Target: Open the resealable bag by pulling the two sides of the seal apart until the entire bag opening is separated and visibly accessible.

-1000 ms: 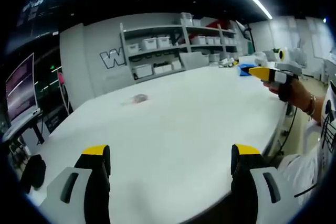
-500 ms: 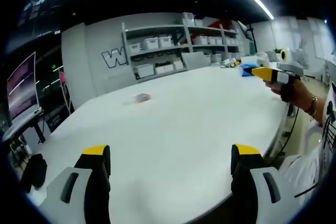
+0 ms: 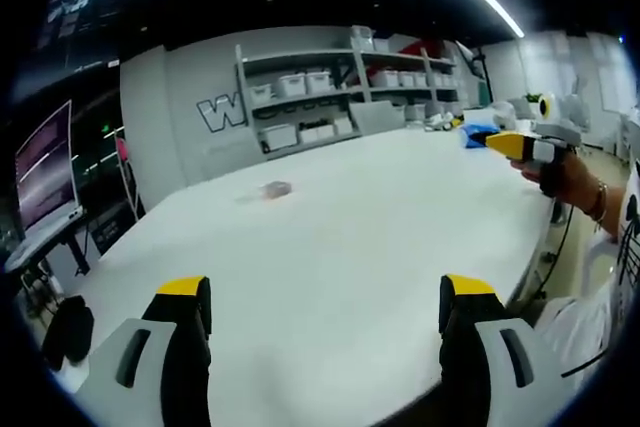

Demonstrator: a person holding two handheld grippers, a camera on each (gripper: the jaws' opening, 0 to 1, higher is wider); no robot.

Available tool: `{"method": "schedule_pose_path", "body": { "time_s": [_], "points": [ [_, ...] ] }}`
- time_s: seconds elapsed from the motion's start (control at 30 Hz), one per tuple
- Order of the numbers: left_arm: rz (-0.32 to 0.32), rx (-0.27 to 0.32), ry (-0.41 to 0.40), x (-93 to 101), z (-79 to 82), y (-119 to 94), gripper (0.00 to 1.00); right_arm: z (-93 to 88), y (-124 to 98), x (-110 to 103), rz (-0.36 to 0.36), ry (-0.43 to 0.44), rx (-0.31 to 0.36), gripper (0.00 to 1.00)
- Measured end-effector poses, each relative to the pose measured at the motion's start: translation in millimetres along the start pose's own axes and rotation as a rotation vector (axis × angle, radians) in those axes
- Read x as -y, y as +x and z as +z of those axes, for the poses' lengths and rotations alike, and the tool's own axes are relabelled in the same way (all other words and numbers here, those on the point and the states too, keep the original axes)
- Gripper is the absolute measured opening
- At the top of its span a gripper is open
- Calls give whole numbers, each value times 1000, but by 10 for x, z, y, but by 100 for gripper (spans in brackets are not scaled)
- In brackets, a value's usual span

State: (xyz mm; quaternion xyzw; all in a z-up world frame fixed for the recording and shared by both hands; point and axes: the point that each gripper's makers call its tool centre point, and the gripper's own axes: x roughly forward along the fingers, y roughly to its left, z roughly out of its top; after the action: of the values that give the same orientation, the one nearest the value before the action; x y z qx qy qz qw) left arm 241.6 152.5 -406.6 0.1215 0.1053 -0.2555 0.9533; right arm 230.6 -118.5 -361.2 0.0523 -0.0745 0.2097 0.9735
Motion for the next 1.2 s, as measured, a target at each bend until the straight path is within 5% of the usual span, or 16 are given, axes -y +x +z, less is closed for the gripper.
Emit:
{"method": "schedule_pose_path", "body": {
  "time_s": [0.33,1.2],
  "points": [
    [11,1,-8,-98,-3,11,93,11,50,-38,-3,-102,-51,78],
    [54,-14,-16,-331,-58,7,93,-69,248,-223,68,-177,-138,59]
  ]
}}
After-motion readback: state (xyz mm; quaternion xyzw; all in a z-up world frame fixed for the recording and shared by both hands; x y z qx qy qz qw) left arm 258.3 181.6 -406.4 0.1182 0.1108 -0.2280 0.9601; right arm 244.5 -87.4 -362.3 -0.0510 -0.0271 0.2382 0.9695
